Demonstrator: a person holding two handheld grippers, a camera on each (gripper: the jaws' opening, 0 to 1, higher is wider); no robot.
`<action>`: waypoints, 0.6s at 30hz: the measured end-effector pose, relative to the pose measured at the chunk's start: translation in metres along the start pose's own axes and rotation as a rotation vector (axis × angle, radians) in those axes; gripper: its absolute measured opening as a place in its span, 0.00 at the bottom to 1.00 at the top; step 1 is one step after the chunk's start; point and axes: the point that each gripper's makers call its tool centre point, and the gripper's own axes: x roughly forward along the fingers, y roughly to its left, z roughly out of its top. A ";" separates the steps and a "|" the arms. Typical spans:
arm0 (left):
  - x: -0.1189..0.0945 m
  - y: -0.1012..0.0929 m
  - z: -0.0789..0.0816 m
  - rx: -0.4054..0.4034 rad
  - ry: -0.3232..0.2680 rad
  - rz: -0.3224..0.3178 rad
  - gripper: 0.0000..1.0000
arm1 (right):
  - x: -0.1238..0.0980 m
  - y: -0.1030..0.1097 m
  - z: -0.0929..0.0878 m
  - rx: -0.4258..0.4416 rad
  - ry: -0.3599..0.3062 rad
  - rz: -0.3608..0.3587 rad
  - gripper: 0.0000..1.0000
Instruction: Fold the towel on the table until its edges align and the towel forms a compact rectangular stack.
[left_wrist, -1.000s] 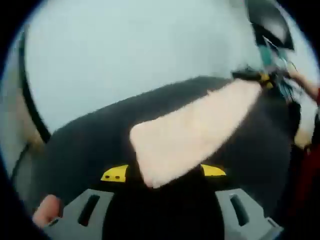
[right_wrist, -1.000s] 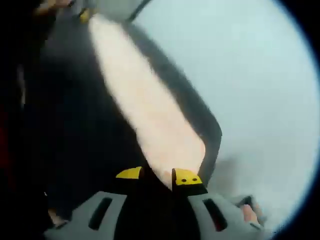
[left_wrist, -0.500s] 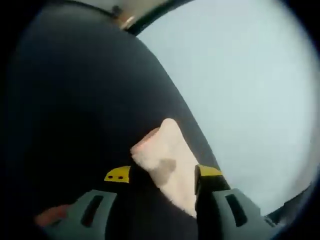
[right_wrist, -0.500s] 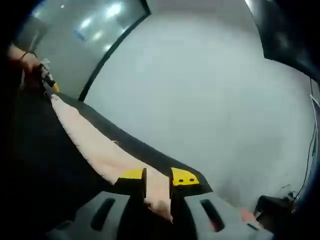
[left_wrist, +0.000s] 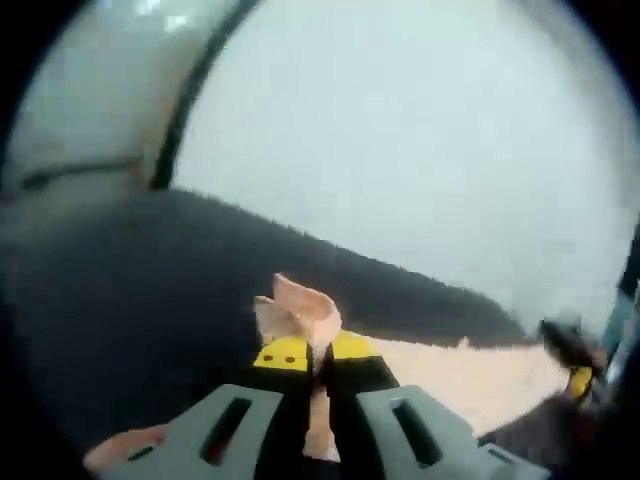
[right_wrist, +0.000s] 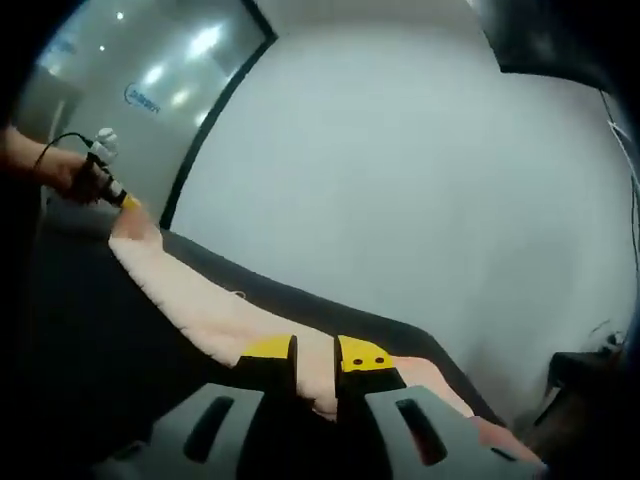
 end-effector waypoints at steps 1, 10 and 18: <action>0.001 -0.018 0.000 0.040 -0.004 -0.031 0.09 | 0.000 -0.001 0.001 0.005 -0.004 -0.001 0.12; 0.020 -0.131 -0.043 0.288 0.069 -0.226 0.09 | -0.001 0.005 0.001 -0.015 0.000 0.016 0.12; 0.019 -0.177 -0.096 0.405 0.172 -0.303 0.09 | 0.000 0.004 0.000 0.000 0.004 0.022 0.12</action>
